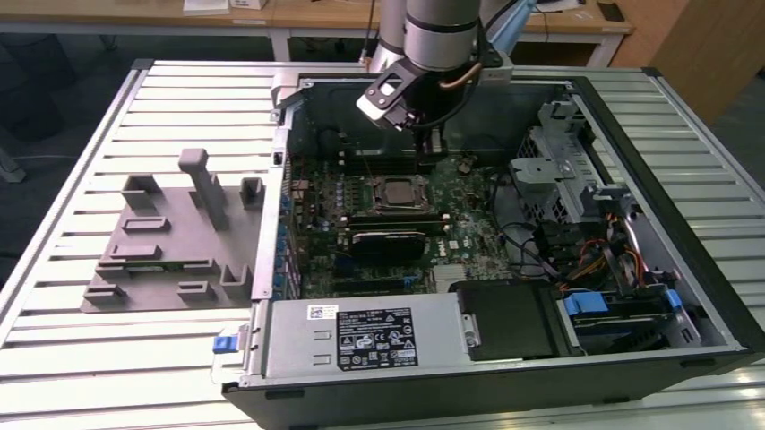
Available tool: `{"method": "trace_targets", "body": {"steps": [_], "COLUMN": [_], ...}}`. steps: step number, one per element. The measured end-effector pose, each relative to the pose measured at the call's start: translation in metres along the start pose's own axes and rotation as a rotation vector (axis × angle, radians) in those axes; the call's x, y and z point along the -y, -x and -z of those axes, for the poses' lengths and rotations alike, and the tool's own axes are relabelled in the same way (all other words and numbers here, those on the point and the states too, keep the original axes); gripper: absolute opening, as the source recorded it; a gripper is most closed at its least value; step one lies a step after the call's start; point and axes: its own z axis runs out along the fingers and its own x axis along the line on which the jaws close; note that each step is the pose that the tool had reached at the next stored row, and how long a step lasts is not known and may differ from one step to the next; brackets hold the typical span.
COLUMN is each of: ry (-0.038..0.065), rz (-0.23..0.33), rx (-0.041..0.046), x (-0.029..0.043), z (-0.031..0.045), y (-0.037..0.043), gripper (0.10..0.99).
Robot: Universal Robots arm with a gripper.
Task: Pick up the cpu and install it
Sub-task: 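Close the cpu cover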
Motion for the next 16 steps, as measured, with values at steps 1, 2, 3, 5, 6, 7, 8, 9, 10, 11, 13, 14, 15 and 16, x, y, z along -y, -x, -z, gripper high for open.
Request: {"method": "trace_targets", "body": {"steps": [1, 2, 3, 5, 6, 7, 8, 9, 10, 11, 13, 14, 15, 16], "ry": [0.0, 0.0, 0.0, 0.0, 0.0, 0.0, 0.0, 0.0, 0.0, 0.0, 0.0, 0.0, 0.0, 0.0], "rz": [0.0, 0.0, 0.0, 0.0, 0.0, 0.0, 0.0, 0.0, 0.0, 0.0, 0.0, 0.0, 0.0, 0.0], "rx": [0.0001, 0.0001, 0.0001, 0.0001, 0.0, 0.0, 0.0, 0.0, 0.0001, 0.0, -0.0003, -0.0001, 0.0, 0.0001], "x": [0.0019, 0.0036, 0.0051, 0.0082, 0.0096, 0.0111, 0.0122, 0.0132, 0.0141, 0.0151, 0.0171, 0.0179, 0.0187, 0.0195], "z": [-0.0002, -0.0004, -0.0006, -0.0011, -0.0014, -0.0018, -0.0021, -0.0025, -0.0028, -0.0033, -0.0047, -0.0055, -0.0063, -0.0072], "y": [0.0, -0.0001, -0.0001, -0.0002, -0.0003, -0.0003, -0.0004, -0.0003, -0.0002, 0.0, 0.0002, 0.0003, 0.0006, 0.0009], "gripper": [0.106, 0.106, 0.106, 0.106, 0.106, 0.106, 0.106, 0.106, 0.106, 0.106, 0.106, 0.106, 0.106, 0.106]}}
